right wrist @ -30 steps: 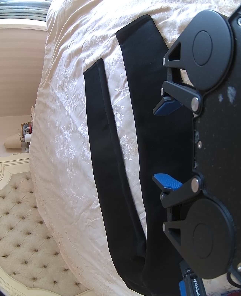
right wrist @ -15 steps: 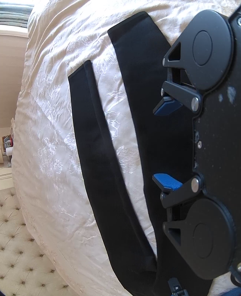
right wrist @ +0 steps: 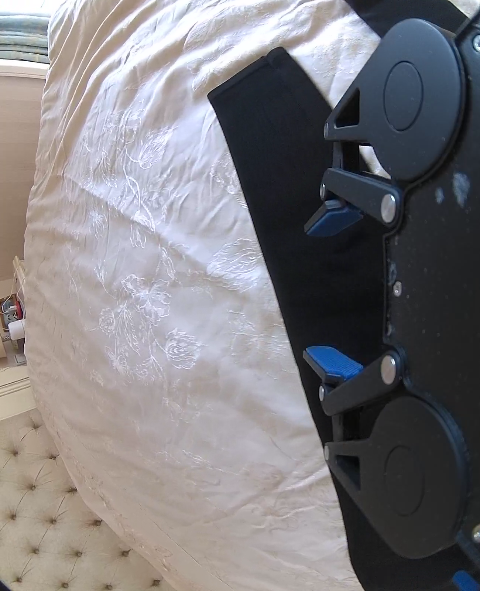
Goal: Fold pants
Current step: 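Grasp the hem of one trouser leg with the right gripper while the left gripper grasps the other hem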
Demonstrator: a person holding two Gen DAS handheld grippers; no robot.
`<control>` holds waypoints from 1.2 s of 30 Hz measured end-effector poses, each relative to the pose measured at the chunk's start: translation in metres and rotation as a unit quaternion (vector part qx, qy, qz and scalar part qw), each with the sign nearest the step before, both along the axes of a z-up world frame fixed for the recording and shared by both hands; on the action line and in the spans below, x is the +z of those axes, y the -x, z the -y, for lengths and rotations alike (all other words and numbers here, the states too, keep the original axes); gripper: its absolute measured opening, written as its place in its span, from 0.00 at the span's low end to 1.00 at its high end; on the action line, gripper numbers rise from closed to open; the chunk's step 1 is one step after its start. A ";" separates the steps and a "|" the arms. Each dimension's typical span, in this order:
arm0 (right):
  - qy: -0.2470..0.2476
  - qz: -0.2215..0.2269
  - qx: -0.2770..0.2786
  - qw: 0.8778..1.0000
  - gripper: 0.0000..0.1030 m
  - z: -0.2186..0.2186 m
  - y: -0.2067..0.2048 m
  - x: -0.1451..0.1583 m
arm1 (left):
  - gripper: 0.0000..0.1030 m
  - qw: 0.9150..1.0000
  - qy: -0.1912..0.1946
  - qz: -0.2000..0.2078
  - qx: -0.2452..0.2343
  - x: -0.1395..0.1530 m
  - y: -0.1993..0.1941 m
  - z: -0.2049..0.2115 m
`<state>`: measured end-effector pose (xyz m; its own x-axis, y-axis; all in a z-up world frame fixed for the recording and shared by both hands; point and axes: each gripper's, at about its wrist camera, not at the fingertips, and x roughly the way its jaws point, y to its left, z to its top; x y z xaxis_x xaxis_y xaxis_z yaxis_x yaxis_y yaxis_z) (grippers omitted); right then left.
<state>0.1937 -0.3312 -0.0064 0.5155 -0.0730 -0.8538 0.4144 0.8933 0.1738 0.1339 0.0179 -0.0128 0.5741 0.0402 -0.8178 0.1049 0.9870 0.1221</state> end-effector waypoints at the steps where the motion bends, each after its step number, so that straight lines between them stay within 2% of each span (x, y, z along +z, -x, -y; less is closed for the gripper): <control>1: -0.001 -0.006 -0.006 1.000 0.64 0.002 -0.012 -0.003 | 0.68 1.000 -0.001 -0.003 0.000 -0.003 0.000 0.000; 7: -0.028 -0.037 -0.055 0.997 0.64 0.008 -0.057 -0.027 | 0.68 1.000 -0.009 -0.021 -0.009 -0.019 -0.001 -0.003; 14: -0.014 -0.076 -0.082 0.994 0.60 0.008 -0.060 -0.059 | 0.68 1.000 -0.009 -0.014 -0.014 -0.017 -0.002 -0.003; 15: -0.008 -0.074 -0.076 0.994 0.48 0.006 -0.055 -0.062 | 0.68 1.000 -0.009 -0.012 -0.013 -0.016 -0.002 -0.004; 16: 0.007 -0.074 -0.066 0.995 0.24 0.004 -0.050 -0.063 | 0.68 1.000 -0.008 -0.009 -0.012 -0.014 -0.002 -0.004; 17: 0.015 -0.074 -0.058 0.995 0.10 0.001 -0.043 -0.062 | 0.68 1.000 -0.008 -0.006 -0.010 -0.012 -0.003 -0.005; 18: 0.008 -0.066 -0.049 0.997 0.05 0.001 -0.035 -0.060 | 0.68 1.000 -0.007 -0.002 -0.008 -0.010 -0.003 -0.005; 21: -0.014 -0.039 -0.054 0.998 0.00 0.005 -0.007 -0.059 | 0.68 1.000 -0.002 0.001 -0.005 -0.004 -0.010 -0.004; 24: -0.043 -0.020 -0.059 0.997 0.00 0.012 0.019 -0.068 | 0.68 1.000 0.003 0.002 -0.005 0.003 -0.021 0.000; 28: -0.054 0.018 -0.050 0.997 0.00 0.013 0.046 -0.074 | 0.68 1.000 0.004 0.014 -0.013 0.010 -0.044 0.012; 32: -0.019 0.067 0.004 0.998 0.00 0.003 0.065 -0.080 | 0.68 1.000 -0.003 0.004 -0.030 0.008 -0.076 0.025; 36: 0.017 0.073 0.031 0.997 0.01 -0.005 0.066 -0.076 | 0.68 0.999 0.033 -0.022 0.001 0.002 -0.112 0.028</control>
<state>0.1273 -0.3262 -0.0825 0.6387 -0.0646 -0.7668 0.3299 0.9232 0.1970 0.2455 -0.0097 -0.0106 0.5373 -0.0129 -0.8433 0.1059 0.9930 0.0523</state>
